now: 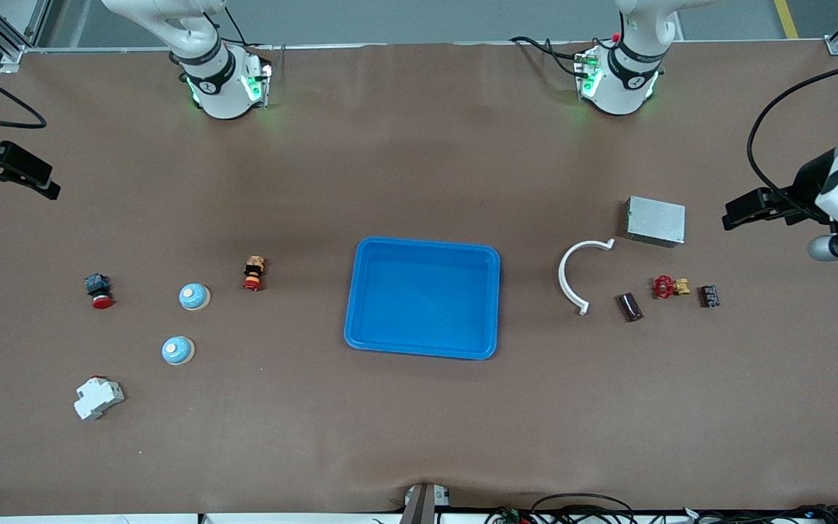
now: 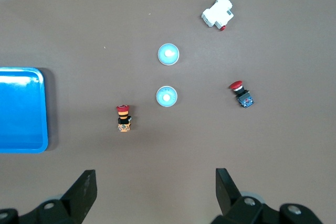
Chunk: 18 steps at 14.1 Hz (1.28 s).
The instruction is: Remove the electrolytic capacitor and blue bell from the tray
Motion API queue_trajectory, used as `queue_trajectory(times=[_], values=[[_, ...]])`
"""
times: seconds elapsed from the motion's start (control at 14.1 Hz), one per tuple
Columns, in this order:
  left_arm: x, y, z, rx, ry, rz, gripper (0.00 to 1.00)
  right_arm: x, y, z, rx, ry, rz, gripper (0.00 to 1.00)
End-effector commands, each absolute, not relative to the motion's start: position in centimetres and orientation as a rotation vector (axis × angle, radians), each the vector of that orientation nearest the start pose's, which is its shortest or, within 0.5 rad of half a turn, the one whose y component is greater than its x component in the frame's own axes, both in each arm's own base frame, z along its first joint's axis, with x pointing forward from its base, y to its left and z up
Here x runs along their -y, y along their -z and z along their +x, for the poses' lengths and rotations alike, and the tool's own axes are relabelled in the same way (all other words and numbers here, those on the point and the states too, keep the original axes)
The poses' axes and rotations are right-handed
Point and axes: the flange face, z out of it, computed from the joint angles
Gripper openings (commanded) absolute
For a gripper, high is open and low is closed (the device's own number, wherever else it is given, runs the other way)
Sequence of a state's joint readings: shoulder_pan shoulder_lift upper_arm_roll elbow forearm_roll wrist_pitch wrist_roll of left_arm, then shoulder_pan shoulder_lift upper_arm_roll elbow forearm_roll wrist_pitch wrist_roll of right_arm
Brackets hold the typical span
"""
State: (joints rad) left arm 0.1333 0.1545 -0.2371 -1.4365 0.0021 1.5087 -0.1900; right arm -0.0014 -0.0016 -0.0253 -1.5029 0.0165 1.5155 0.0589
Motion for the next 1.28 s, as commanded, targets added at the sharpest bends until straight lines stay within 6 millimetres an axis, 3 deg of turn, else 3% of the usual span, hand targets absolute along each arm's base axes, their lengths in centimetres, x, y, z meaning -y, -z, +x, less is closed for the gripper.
queue_trajectory(times=[0.0,0.28,0.35,0.57,0.71,1.06,1.21], values=[[4.8,-60.2,59.0,0.213,-0.117,-3.13,1.0,1.4,-65.6,54.3,-0.178,0.035,-3.121,1.0],[5.5,-59.9,59.0,0.225,-0.12,-3.115,1.0,1.4,-65.6,54.3,-0.219,0.045,-3.118,1.0],[5.1,-60.0,59.0,0.23,-0.119,-3.122,1.0,1.3,-65.7,54.3,-0.214,0.052,-3.118,1.0],[1.5,-59.8,59.2,0.298,-0.133,-3.169,1.0,1.0,-65.4,54.6,-0.205,0.076,-3.117,1.0],[0.1,-59.8,59.3,0.205,-0.129,-3.194,1.0,1.0,-65.0,54.9,-0.182,0.104,-3.118,1.0],[0.0,-60.4,58.1,0.185,-0.096,-3.194,1.0,0.9,-65.0,54.9,-0.182,0.095,-3.118,1.0],[-0.3,-59.6,58.0,0.184,-0.099,-3.19,1.0,1.0,-64.9,54.9,-0.184,0.093,-3.118,1.0]])
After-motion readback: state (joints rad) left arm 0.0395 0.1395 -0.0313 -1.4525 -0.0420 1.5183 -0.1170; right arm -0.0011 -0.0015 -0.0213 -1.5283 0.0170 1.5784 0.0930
